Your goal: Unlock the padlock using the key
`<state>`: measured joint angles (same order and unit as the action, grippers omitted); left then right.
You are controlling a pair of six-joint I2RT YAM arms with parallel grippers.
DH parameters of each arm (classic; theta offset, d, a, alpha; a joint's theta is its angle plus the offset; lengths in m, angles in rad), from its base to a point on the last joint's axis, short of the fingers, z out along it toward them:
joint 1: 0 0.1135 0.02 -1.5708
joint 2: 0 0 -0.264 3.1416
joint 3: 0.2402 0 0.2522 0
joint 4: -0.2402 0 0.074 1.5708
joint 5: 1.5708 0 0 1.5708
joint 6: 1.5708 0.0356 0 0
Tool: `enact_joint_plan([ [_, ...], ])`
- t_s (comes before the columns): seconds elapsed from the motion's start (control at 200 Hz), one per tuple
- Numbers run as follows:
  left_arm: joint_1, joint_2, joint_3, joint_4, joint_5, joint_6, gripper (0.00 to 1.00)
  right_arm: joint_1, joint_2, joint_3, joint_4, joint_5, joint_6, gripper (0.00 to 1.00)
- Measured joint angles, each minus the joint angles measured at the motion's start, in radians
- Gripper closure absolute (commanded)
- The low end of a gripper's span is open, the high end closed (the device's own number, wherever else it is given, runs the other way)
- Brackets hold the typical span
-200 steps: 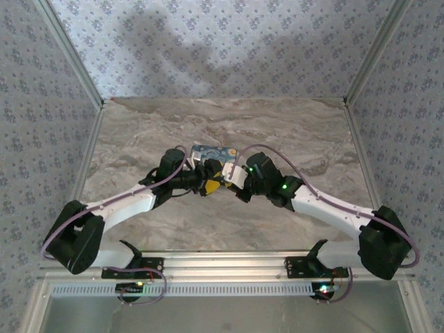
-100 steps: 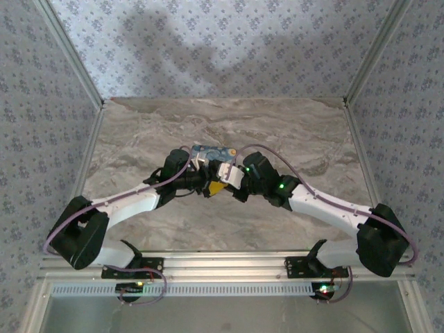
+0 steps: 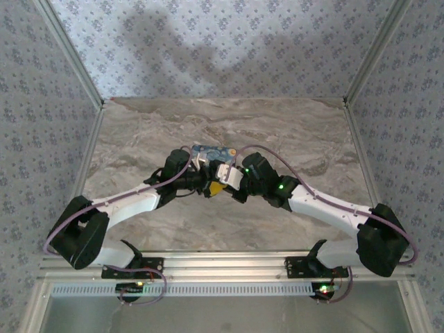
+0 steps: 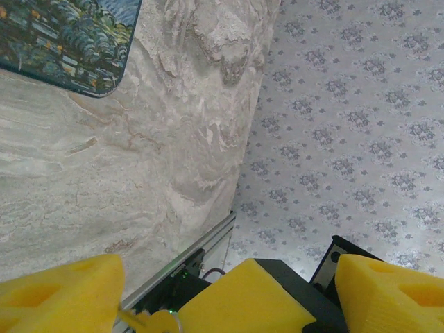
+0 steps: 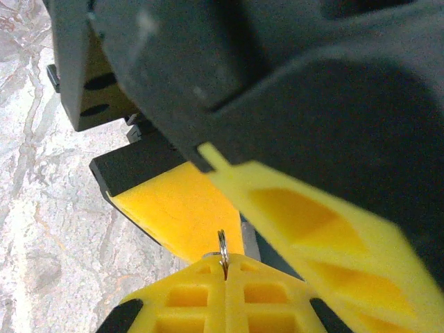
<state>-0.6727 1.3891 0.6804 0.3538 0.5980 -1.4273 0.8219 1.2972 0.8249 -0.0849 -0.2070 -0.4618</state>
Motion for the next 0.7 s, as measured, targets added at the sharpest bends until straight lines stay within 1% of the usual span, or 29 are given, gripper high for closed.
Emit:
enact_joint_plan([
  [0.29, -0.002, 0.008, 0.001, 0.002, -0.004, 0.0, 0.17, 0.002, 0.006, 0.0, 0.001, 0.012, 0.0, 1.0],
  [0.54, -0.002, 0.01, 0.008, 0.003, -0.004, -0.003, 0.11, 0.002, 0.006, 0.0, 0.018, 0.013, 0.001, 1.0],
  [0.7, -0.002, 0.018, 0.008, 0.01, -0.004, -0.007, 0.09, 0.002, 0.006, 0.0, 0.022, 0.02, 0.001, 1.0],
])
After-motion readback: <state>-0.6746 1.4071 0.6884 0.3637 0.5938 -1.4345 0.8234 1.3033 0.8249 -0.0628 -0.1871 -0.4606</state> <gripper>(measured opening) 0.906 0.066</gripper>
